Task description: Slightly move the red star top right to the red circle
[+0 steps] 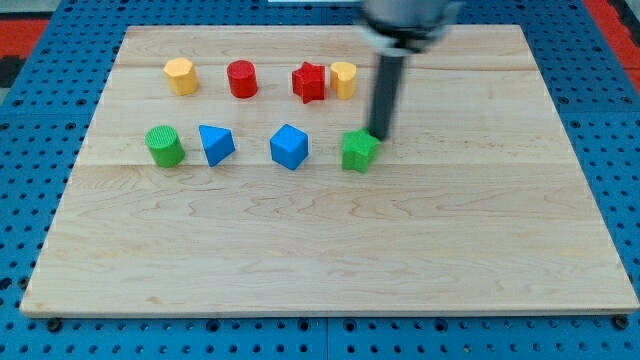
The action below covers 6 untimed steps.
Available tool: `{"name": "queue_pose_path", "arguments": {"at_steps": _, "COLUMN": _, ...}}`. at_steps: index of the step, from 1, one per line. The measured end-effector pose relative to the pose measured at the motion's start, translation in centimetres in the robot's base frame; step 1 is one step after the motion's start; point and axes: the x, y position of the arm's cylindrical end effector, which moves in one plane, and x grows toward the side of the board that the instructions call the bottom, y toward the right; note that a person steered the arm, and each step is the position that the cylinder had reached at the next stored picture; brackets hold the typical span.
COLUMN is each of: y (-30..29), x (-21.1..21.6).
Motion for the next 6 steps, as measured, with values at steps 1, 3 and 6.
{"name": "queue_pose_path", "arguments": {"at_steps": 1, "y": 2.8, "x": -3.9}}
{"name": "queue_pose_path", "arguments": {"at_steps": 3, "y": -2.3, "x": -5.5}}
{"name": "queue_pose_path", "arguments": {"at_steps": 6, "y": 0.6, "x": -8.9}}
